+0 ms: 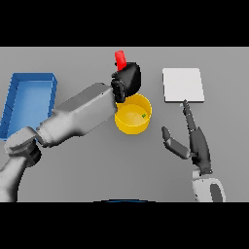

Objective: Pick up the red beaker and tilt it to pour out 1 green nut into yellow bowl. Pick up the yellow bowl and place it on the metallic measuring scale.

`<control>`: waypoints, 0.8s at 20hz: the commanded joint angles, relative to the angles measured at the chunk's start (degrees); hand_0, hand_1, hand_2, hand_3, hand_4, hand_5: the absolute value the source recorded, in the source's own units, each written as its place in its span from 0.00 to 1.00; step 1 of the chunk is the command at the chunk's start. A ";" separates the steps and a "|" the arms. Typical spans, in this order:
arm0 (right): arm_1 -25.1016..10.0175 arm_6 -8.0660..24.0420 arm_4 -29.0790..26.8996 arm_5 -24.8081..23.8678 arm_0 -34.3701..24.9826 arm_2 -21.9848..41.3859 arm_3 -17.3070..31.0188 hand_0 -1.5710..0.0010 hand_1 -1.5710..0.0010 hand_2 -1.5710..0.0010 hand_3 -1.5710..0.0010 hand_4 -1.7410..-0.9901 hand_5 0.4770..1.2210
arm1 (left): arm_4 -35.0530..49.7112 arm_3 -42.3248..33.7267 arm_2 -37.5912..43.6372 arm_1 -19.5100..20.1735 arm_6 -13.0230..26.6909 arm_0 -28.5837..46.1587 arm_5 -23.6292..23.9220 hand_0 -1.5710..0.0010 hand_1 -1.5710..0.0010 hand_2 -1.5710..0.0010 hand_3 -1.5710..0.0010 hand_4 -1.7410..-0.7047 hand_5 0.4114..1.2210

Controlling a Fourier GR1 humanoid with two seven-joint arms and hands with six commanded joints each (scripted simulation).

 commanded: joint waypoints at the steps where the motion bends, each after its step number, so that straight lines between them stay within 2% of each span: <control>1: -0.06 -0.80 0.20 0.11 0.78 0.36 -0.74 1.00 1.00 1.00 1.00 0.91 0.26 | -1.04 0.66 -1.04 -0.58 -0.16 -0.82 -0.49 0.00 0.00 0.00 0.00 0.01 1.00; 5: 0.24 -1.08 0.63 -0.37 0.67 0.50 -0.91 1.00 1.00 1.00 1.00 0.93 0.28 | -3.19 2.71 -3.07 -2.82 -0.41 -2.79 -1.60 0.00 0.00 0.00 0.00 0.01 1.00; 6: 0.22 -0.39 0.22 -0.19 -0.05 0.28 -0.94 1.00 1.00 1.00 1.00 0.94 0.28 | -3.01 3.35 -2.87 -2.81 -1.81 -3.92 -2.02 0.00 0.00 0.00 0.00 0.01 1.00; 8: 0.67 0.57 1.03 -0.38 -0.09 0.92 -0.68 1.00 1.00 1.00 1.00 0.94 0.28 | -1.84 4.51 -0.47 -2.11 -2.71 -6.46 0.79 0.00 0.00 0.00 0.00 0.01 1.00; 11: 0.40 0.08 1.90 -0.97 0.29 0.94 -0.30 1.00 1.00 1.00 1.00 0.95 0.28 | -0.39 6.99 2.95 -0.07 -4.08 -11.08 0.79 0.00 0.00 0.00 0.00 0.01 1.00; 12: 0.13 -0.96 2.16 -1.02 0.68 1.04 -0.56 1.00 1.00 1.00 1.00 0.96 0.28 | 0.90 8.10 5.08 0.54 -4.21 -12.51 0.97 0.00 0.00 0.00 0.00 0.01 1.00; 13: 0.03 -0.84 2.09 -1.07 0.63 0.87 -0.46 1.00 1.00 1.00 1.00 0.95 0.27 | 2.16 9.33 7.46 1.27 -3.05 -13.78 0.98 0.00 0.00 0.00 0.20 0.01 1.00; 14: 0.53 -0.08 2.25 -1.10 0.36 1.28 -0.74 1.00 1.00 1.00 1.00 0.95 0.27 | 2.83 10.43 8.90 1.83 -2.71 -14.77 1.64 0.00 0.00 0.00 0.35 0.01 1.00; 16: 0.59 -0.22 1.38 -0.95 1.06 0.86 -0.58 1.00 1.00 1.00 1.00 0.97 0.27 | 6.28 13.52 14.06 4.03 -3.48 -16.70 3.16 0.00 0.00 0.00 0.22 0.01 1.00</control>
